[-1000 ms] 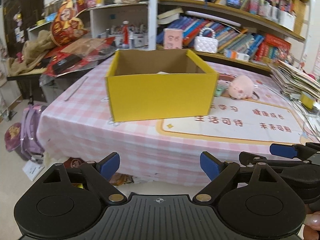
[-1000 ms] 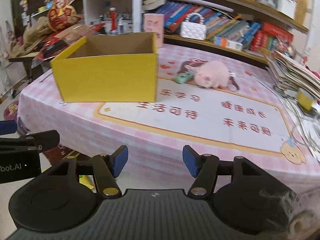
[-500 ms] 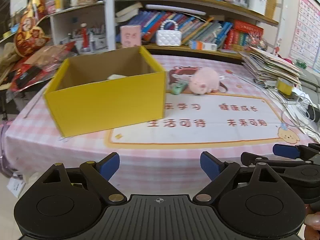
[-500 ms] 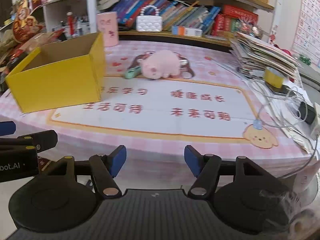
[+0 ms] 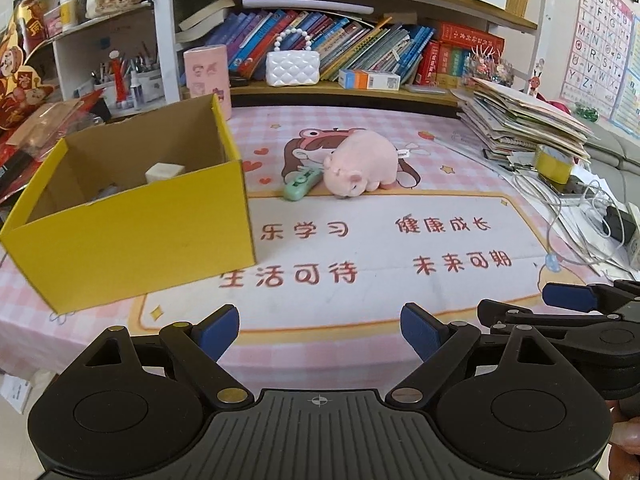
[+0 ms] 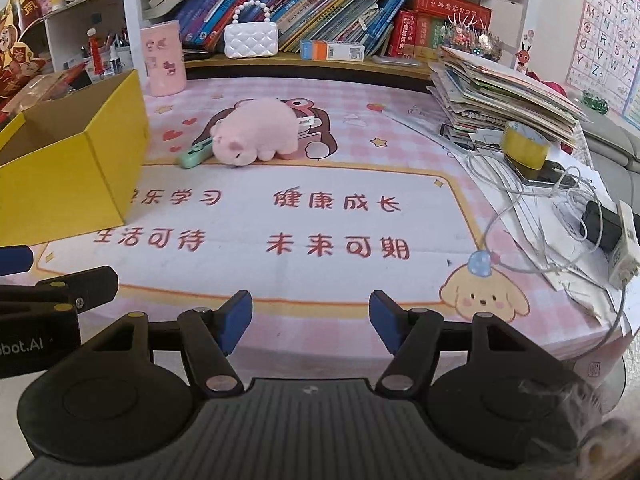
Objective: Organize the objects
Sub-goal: 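Withdraw both open tools from the box toward the pig plush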
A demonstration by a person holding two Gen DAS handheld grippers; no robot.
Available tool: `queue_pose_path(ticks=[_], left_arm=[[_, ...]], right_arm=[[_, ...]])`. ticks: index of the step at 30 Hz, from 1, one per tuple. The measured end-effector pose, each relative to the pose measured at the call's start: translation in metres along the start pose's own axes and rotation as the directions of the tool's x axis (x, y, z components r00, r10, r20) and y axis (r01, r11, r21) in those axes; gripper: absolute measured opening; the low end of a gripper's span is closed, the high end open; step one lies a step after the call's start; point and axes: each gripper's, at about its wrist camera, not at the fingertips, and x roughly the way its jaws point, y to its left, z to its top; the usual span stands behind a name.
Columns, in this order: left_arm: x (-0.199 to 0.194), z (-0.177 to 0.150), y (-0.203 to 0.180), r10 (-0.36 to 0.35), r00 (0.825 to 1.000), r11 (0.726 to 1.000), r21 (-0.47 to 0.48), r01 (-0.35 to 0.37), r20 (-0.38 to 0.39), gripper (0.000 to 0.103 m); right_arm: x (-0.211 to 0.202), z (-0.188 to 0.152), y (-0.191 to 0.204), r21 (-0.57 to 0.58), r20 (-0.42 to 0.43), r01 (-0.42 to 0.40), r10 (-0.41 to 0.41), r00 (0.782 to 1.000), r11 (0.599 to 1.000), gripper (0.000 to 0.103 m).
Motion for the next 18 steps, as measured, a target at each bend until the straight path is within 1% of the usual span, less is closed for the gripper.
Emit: queue_pose_path(ticks=[8, 18], left_arm=[[0.021, 0.019, -0.009, 0.030, 1.000, 0.999, -0.030, -0.030, 0.000, 0.090], [0.036, 0.051, -0.020, 0.113, 0.993, 0.993, -0.050, -0.111, 0.043, 0.090]], right_arm=[[0.024, 0.026, -0.012, -0.025, -0.003, -0.027, 0.027, 1.000, 0.999, 0.063], [0.052, 0.065, -0.028, -0.041, 0.027, -0.107, 0.108, 0.994, 0.993, 0.063]])
